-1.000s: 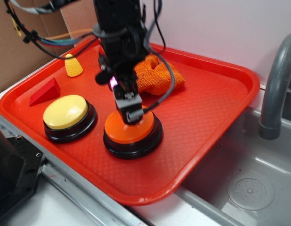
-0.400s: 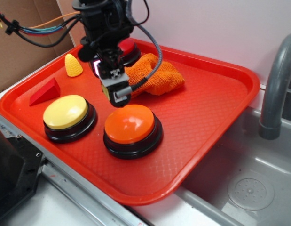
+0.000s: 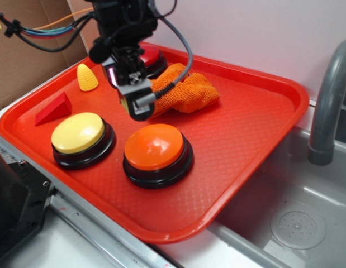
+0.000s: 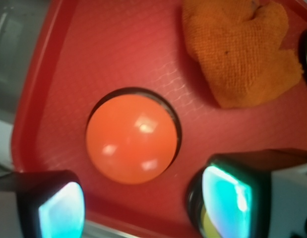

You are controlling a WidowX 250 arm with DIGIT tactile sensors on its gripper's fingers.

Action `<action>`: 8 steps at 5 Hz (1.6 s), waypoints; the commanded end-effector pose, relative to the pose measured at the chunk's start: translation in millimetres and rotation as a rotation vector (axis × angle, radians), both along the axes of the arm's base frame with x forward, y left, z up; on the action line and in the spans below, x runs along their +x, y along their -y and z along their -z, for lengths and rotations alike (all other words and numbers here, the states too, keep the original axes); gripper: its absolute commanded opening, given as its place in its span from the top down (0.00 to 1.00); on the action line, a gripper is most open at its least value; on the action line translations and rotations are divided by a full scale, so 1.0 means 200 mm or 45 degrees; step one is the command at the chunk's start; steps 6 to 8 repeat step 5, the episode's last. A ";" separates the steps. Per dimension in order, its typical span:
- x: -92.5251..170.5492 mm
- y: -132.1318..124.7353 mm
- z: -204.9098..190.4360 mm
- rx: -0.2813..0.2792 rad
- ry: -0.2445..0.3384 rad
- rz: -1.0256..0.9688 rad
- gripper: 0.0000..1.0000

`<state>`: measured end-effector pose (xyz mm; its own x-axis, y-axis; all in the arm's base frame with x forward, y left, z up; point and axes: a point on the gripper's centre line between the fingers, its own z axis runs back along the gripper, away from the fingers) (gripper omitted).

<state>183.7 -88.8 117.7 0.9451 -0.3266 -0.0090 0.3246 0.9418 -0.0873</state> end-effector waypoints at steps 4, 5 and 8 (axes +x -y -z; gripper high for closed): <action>-0.03 -0.01 -0.25 0.083 0.069 -0.006 0.00; -0.04 -0.02 -0.27 0.104 0.032 -0.051 0.00; -0.04 -0.02 -0.27 0.104 0.032 -0.051 0.00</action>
